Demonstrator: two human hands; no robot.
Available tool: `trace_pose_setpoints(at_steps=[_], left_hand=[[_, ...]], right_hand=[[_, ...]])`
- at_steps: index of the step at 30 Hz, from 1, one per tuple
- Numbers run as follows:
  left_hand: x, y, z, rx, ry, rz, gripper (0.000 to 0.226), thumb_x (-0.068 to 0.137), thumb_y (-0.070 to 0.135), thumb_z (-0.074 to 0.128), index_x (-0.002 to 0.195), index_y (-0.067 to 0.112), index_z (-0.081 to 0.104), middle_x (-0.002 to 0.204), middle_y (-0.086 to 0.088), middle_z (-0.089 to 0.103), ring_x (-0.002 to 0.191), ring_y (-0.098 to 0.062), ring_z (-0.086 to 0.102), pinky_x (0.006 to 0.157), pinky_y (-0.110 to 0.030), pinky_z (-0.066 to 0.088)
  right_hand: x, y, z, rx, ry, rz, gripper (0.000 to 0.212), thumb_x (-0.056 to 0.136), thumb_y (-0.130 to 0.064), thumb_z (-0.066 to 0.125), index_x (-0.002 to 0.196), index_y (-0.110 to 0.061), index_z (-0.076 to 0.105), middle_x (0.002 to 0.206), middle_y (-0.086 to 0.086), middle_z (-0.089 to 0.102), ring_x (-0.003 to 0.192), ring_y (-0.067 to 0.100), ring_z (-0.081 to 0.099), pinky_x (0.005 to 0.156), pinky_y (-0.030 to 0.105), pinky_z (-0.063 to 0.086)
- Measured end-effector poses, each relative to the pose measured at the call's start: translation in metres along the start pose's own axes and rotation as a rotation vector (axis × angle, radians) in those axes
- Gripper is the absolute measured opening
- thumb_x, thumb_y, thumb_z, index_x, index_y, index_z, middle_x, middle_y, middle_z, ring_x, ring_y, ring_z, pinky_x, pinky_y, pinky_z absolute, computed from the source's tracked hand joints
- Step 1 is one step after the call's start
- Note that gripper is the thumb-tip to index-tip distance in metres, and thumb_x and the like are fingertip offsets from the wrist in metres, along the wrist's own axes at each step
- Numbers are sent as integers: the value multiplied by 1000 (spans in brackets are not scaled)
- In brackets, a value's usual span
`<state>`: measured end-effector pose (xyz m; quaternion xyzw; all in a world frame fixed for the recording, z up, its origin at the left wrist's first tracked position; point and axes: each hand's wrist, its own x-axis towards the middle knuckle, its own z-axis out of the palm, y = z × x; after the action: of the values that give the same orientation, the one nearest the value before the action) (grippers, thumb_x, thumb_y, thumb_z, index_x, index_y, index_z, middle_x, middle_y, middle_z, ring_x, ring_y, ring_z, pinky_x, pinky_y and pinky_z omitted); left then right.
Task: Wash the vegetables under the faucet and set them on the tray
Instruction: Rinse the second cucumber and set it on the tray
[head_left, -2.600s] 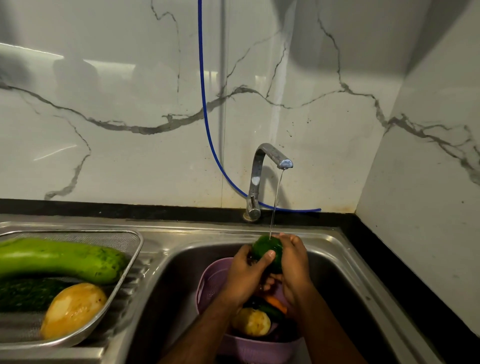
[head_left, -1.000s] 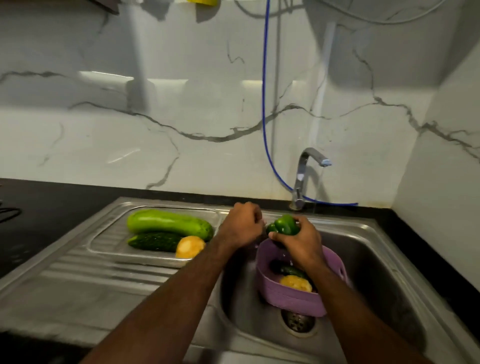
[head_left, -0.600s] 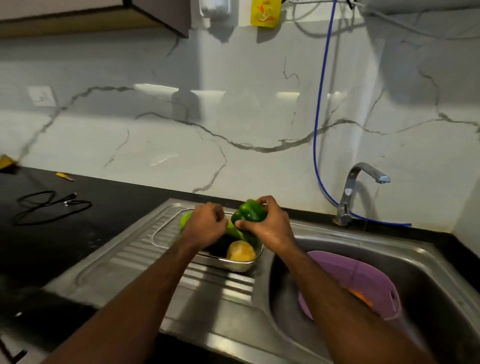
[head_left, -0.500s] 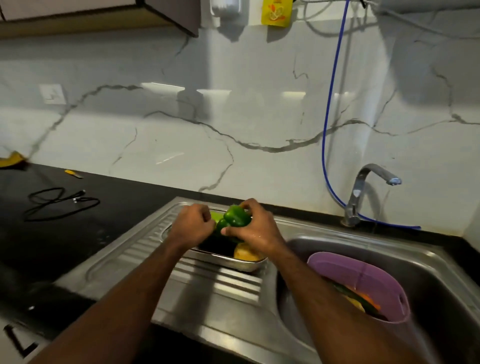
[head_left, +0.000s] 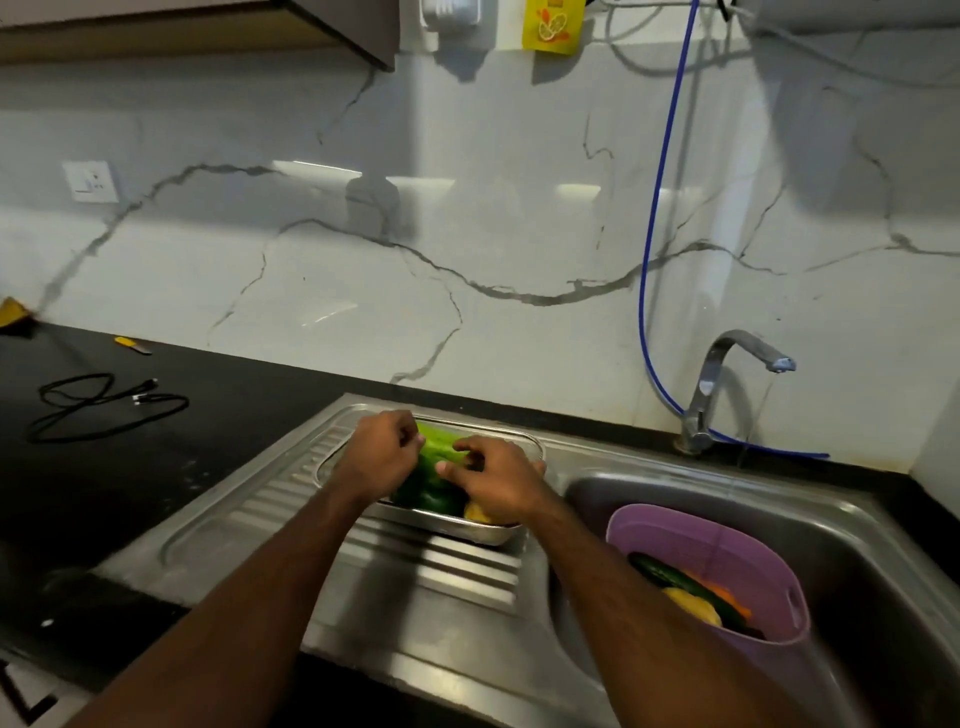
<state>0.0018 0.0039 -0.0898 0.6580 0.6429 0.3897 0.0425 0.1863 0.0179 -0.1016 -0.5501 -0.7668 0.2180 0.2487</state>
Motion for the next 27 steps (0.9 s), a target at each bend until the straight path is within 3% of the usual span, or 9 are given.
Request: trace_pose_setpoints(at_steps=[3,6,13,16,22,27], left_hand=[[9,30,9,-7,32,85,16,88,19,69,74,16,63,67,0,61,67,-21,57,63,-30,42],[19,67,27,0,44,187,14,88,22,69,77,14,65,70,-3,65,70,-24,61,64,-34,50],[10,158,121,-122,-113,236,14,85,23,67,75,14,65,72,-6,69,73,-25,63,66,-32,47],[-18,179,187,-229,-235,161,13,85,22,64,76,13,65,74,-7,70,73,-26,65,66,-36,52],[-50,184,278,-178,-485,153,19,93,22,57,81,9,66,87,-14,69,84,-32,63,79,-41,51],[-31,178,308,-134,-503,89,17,90,23,58,76,13,61,87,-11,71,85,-31,65,77,-38,53]], right_hand=[[2,26,-23,62,143,57,26,97,-53,53,97,-33,71,98,-10,71,113,22,65,103,47,42],[-6,59,-53,77,220,140,16,98,-39,59,98,-33,74,103,-10,74,112,18,64,104,44,42],[-33,159,-87,104,291,323,25,91,-17,61,78,-37,68,98,-14,74,105,15,67,103,44,48],[-49,205,-89,72,308,394,23,93,-14,61,82,-32,68,101,-7,76,100,18,68,91,33,51],[-69,301,-80,19,255,542,15,94,-20,63,80,-17,69,83,0,73,83,22,68,78,38,56],[-68,352,-66,-43,192,581,22,91,-33,73,76,-17,66,76,-2,69,73,17,62,69,32,53]])
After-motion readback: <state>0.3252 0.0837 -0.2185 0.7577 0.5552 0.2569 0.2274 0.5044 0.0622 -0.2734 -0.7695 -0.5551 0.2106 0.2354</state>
